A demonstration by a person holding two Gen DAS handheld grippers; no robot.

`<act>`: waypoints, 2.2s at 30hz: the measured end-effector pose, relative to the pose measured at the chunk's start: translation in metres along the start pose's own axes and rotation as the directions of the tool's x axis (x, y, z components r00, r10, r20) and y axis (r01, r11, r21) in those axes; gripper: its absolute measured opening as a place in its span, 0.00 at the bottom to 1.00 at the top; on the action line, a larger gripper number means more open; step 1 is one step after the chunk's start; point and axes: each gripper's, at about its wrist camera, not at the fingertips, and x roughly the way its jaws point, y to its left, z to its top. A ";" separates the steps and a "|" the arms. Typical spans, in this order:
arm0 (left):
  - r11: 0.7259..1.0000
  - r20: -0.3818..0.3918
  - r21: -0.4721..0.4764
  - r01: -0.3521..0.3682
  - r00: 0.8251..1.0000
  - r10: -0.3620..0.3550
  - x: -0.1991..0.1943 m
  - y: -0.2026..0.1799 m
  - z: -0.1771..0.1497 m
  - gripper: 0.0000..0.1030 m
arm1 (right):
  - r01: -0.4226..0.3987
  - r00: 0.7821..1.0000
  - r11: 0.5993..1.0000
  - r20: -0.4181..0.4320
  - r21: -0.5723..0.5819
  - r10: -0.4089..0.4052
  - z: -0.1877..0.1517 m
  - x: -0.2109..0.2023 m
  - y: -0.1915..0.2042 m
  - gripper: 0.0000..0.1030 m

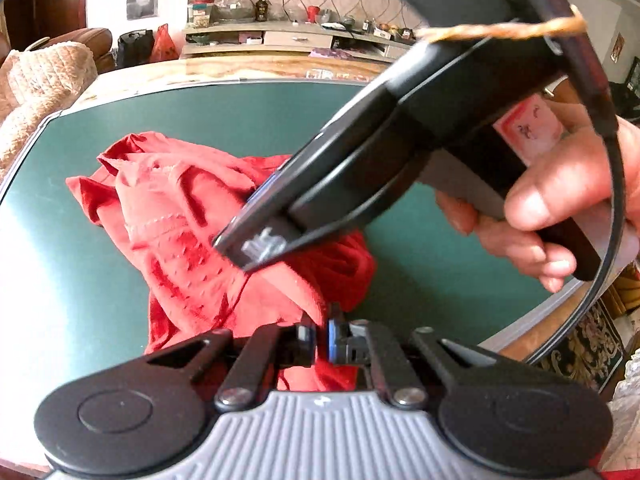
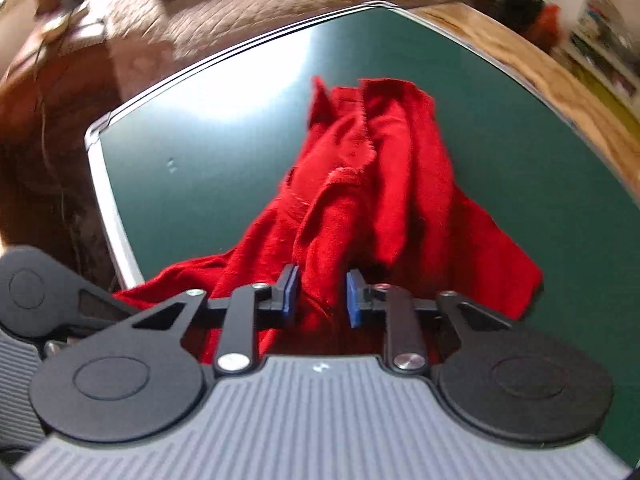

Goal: Fold clothes

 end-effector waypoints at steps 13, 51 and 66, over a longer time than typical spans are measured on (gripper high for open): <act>1.000 -0.046 -0.011 -0.005 0.999 0.004 0.000 0.015 -0.009 0.08 | 0.083 0.991 0.964 0.077 0.253 -0.106 -0.035 -0.016 -0.064 0.25; 0.999 -0.038 -0.040 -0.017 0.999 0.016 -0.016 0.023 -0.015 0.63 | -0.137 0.981 0.933 0.176 0.333 0.081 -0.017 -0.008 -0.042 0.09; 0.960 -0.017 -0.254 -0.117 0.993 0.116 -0.068 0.087 -0.040 0.73 | -0.389 0.921 0.866 0.109 0.313 0.374 -0.010 0.024 -0.021 0.35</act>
